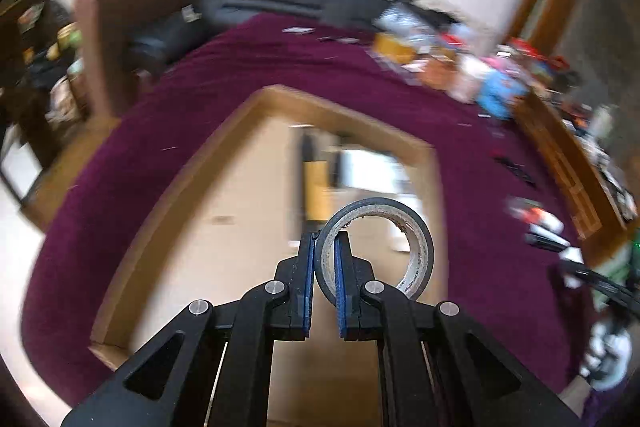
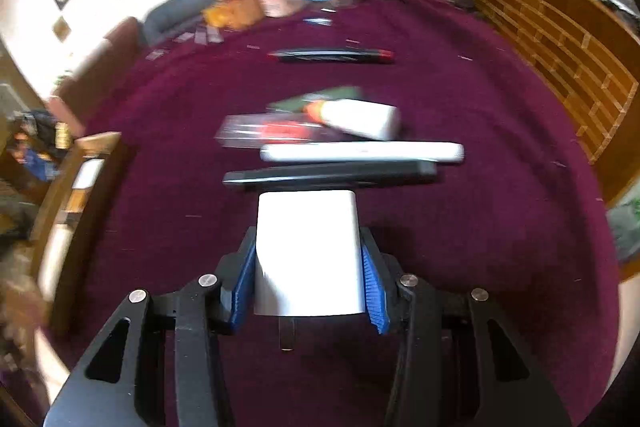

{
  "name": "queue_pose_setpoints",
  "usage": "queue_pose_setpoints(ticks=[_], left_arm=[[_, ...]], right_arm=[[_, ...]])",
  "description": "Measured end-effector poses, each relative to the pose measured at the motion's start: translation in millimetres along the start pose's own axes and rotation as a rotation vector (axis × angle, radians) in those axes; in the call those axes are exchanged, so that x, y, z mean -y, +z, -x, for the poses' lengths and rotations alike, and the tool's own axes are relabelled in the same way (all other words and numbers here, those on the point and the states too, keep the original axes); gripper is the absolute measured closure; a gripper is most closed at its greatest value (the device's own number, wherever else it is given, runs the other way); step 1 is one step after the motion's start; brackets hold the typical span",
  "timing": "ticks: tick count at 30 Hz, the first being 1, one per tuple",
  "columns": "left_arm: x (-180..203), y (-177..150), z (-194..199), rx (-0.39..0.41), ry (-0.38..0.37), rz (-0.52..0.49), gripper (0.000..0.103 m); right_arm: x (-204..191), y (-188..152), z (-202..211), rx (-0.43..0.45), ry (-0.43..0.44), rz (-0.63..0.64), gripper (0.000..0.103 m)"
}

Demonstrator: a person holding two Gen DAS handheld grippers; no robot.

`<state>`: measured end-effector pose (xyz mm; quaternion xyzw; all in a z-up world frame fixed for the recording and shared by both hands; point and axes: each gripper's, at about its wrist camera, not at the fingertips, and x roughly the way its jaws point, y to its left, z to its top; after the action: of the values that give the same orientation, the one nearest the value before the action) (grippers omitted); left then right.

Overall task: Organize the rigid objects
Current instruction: 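Carry tape roll and charger into the tray and open both tools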

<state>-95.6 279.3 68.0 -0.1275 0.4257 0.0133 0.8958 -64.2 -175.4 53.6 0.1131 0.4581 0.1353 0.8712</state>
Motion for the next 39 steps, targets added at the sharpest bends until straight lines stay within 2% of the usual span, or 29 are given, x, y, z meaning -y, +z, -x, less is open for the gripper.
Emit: queue_pose_setpoints(ticks=[3, 8, 12, 15, 17, 18, 19, 24, 26, 27, 29, 33, 35, 37, 39], left_arm=[[-23, 7, -18, -0.044, 0.069, 0.027, 0.096], [-32, 24, -52, -0.094, 0.117, 0.018, 0.096], [-34, 44, -75, -0.118, 0.127, 0.022, 0.096], [-42, 53, -82, -0.114, 0.162, 0.047, 0.093], [-52, 55, -86, -0.127, 0.090, 0.113, 0.079], [-57, 53, -87, -0.137, 0.034, 0.153, 0.076], [-57, 53, -85, -0.128, 0.021, 0.161, 0.074], [-48, 46, -82, -0.116, 0.063, 0.116, 0.061], [-43, 42, -79, -0.124, 0.076, 0.108, 0.050], [-41, 41, -78, -0.126, 0.082, 0.106, 0.048], [-37, 35, -74, -0.122, 0.099, 0.097, 0.042], [-35, 33, -73, -0.112, 0.111, 0.105, 0.040], [-31, 33, -74, -0.113, 0.107, 0.099, 0.035], [-29, 33, -74, -0.116, 0.100, 0.091, 0.035], [-29, 36, -63, -0.070, 0.042, 0.095, 0.035]], right_arm=[[-47, 3, 2, -0.020, 0.126, 0.045, 0.059], [-142, 10, -23, -0.108, 0.287, 0.143, 0.058], [-216, 4, -54, -0.176, 0.321, 0.251, 0.058], [-254, -5, -79, -0.231, 0.324, 0.305, 0.058], [-273, -8, -94, -0.257, 0.303, 0.335, 0.058], [-279, -8, -102, -0.271, 0.296, 0.341, 0.058], [-285, -8, -112, -0.288, 0.289, 0.347, 0.058], [-298, -14, -136, -0.307, 0.179, 0.384, 0.058], [-294, -15, -140, -0.294, 0.140, 0.392, 0.057], [-291, -17, -138, -0.273, 0.126, 0.397, 0.057], [-290, -18, -134, -0.252, 0.123, 0.416, 0.057], [-286, -19, -124, -0.227, 0.142, 0.413, 0.057], [-279, -11, -109, -0.176, 0.207, 0.369, 0.057], [-273, -3, -93, -0.122, 0.260, 0.339, 0.057], [-260, 7, -68, -0.044, 0.264, 0.335, 0.057]])
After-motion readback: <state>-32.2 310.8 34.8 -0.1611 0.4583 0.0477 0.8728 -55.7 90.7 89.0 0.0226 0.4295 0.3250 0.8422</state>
